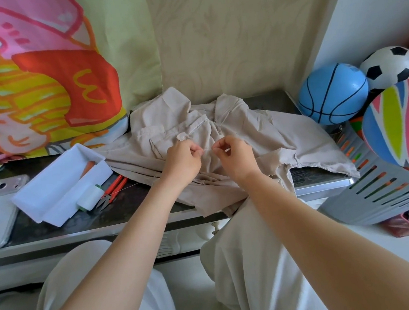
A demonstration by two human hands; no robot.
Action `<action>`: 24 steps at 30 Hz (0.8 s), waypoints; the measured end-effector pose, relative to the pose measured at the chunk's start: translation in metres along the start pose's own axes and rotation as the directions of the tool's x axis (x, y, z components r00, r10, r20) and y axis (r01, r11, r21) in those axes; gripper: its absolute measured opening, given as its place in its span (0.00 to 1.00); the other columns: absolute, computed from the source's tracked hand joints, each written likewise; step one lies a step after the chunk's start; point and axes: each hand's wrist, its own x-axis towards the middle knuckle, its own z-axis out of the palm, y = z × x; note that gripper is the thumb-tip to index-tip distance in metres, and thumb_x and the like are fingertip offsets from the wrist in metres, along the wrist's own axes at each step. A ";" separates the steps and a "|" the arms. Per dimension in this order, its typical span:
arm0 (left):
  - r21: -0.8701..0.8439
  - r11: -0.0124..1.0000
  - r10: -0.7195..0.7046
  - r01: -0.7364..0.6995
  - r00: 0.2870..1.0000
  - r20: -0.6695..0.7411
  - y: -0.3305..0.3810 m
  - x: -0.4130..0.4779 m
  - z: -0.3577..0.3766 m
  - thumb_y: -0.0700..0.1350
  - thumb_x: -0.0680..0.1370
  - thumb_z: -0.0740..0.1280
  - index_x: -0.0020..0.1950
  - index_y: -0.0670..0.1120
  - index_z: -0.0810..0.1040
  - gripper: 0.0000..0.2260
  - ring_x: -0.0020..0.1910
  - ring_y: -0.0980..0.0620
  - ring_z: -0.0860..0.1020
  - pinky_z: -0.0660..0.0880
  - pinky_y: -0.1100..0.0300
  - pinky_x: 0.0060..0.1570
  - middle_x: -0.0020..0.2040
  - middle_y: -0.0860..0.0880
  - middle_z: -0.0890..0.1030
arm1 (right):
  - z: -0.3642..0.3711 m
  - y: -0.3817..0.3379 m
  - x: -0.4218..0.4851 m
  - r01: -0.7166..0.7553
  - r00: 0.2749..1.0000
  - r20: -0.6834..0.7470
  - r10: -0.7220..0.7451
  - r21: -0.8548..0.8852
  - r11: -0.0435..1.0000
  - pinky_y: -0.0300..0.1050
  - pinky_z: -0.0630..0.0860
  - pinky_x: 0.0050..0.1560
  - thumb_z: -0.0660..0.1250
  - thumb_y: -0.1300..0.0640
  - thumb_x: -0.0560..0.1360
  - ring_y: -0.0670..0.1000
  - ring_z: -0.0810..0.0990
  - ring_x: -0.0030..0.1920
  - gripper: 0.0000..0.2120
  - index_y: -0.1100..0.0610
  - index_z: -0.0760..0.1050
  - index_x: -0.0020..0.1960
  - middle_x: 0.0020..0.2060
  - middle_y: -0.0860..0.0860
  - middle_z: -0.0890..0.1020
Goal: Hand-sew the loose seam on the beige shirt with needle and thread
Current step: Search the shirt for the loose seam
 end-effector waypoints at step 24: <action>0.127 0.991 -0.020 0.046 0.979 -0.202 -0.038 -0.016 -0.036 0.41 0.80 0.60 0.57 0.43 0.75 0.08 0.47 0.49 0.73 0.69 0.56 0.45 0.53 0.47 0.74 | -0.014 0.009 0.004 -0.211 0.963 -0.172 0.209 0.009 0.977 0.43 0.71 0.47 0.60 0.59 0.79 0.48 0.75 0.45 0.05 0.55 0.74 0.48 0.44 0.49 0.78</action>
